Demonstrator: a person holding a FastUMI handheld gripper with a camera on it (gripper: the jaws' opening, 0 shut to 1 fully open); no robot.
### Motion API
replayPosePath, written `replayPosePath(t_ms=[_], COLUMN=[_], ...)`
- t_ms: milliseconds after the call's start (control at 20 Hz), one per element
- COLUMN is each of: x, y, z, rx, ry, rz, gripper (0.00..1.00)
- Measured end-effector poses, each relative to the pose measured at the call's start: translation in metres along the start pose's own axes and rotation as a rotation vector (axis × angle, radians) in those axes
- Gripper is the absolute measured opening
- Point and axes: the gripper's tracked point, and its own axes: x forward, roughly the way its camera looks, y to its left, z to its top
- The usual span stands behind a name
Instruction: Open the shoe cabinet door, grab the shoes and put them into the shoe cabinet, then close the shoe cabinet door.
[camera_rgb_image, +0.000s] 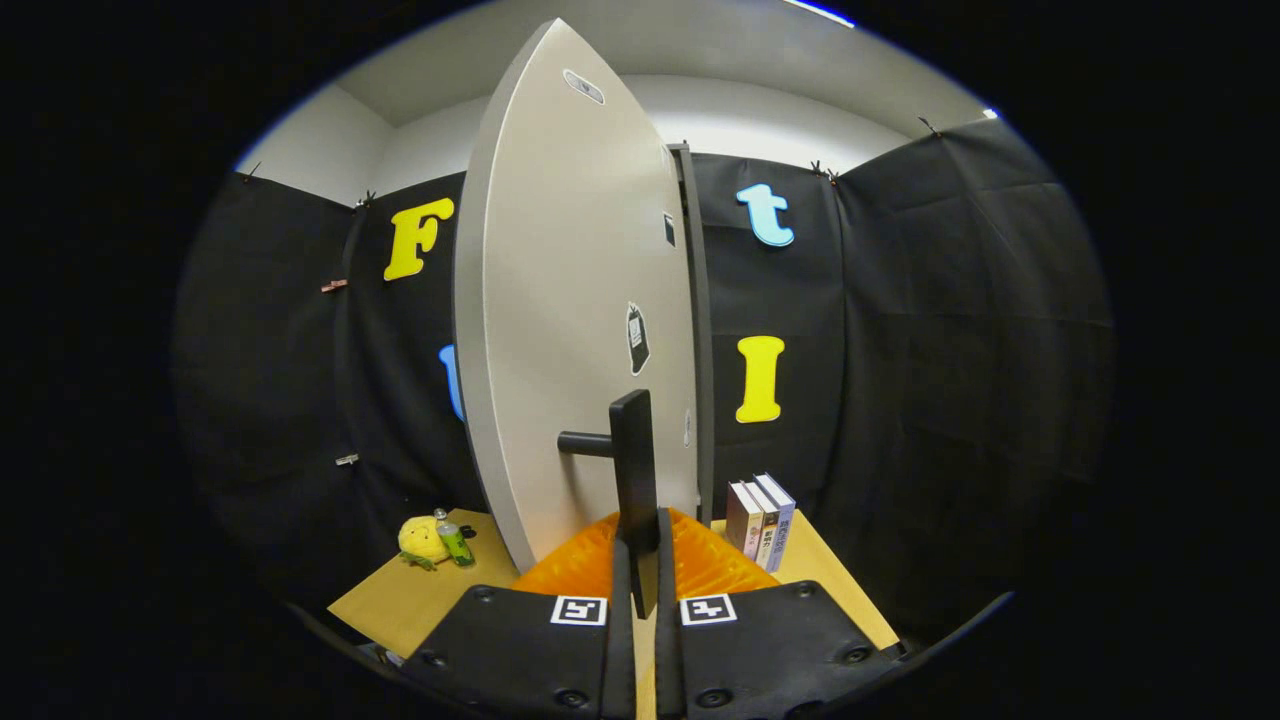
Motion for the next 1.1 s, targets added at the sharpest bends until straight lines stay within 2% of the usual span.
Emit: replayPosePath(t_ms=[150, 300, 350, 400, 650, 800, 1100], x=[0.002, 0.01, 0.011, 0.01, 0.0, -0.013, -0.048], y=[-0.022, -0.049, -0.057, -0.06, -0.061, -0.064, -0.07], z=[0.002, 0.004, 0.007, 0.004, 0.001, -0.002, 0.014], rx=[0.024, 0.007, 0.013, 0.036, 0.037, 0.055, 0.026], ry=[-0.011, -0.016, -0.016, 0.002, -0.006, -0.009, -0.102], rz=[-0.009, -0.061, -0.056, -0.039, 0.014, 0.013, -0.101], gripper=[0.11, 0.11, 0.06, 0.06, 0.06, 0.1, 0.14])
